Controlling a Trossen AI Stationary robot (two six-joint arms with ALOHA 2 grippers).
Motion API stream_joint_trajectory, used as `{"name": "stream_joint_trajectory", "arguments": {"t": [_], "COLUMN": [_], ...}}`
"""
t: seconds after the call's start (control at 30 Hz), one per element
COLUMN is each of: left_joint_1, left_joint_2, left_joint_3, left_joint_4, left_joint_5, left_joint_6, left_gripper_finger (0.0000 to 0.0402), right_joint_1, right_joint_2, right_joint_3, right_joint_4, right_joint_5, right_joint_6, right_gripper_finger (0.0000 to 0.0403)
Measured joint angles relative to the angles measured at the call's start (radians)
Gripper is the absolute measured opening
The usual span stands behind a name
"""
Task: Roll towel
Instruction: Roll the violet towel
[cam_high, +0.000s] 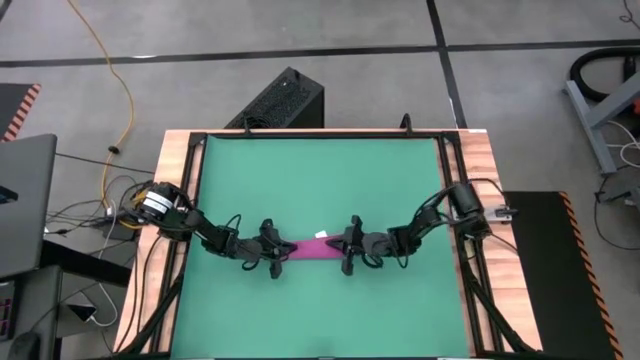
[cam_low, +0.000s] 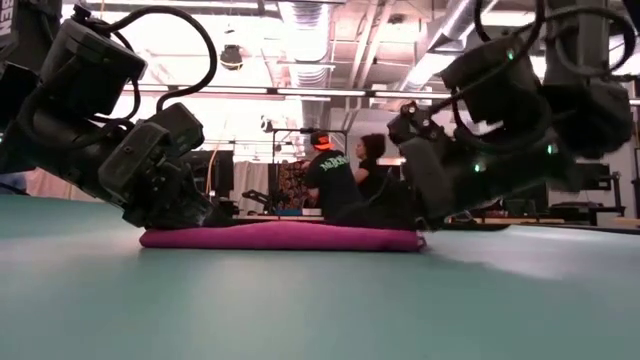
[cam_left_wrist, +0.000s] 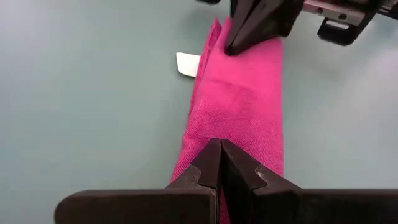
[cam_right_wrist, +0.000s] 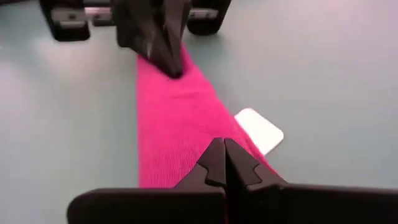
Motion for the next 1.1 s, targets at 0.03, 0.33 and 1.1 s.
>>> {"name": "stream_joint_trajectory", "arguments": {"t": [0.03,0.33,1.1], "left_joint_1": [0.000,0.000,0.009], "left_joint_2": [0.000,-0.030,-0.285], "left_joint_3": [0.000,-0.005,0.016], "left_joint_4": [0.000,-0.020,-0.032], "left_joint_5": [0.000,0.015,-0.124], "left_joint_6": [0.000,0.001,0.205], "left_gripper_finger": [0.0000,0.0000,0.0000], "right_joint_1": [-0.003,-0.011,-0.012], "right_joint_2": [0.027,0.142,0.131], "right_joint_3": [0.001,-0.010,-0.027], "right_joint_4": [0.027,0.103,0.111], "right_joint_5": [0.001,0.008,-0.001], "right_joint_6": [0.023,0.150,0.162], "right_gripper_finger": [0.0010,0.0010,0.0010]}}
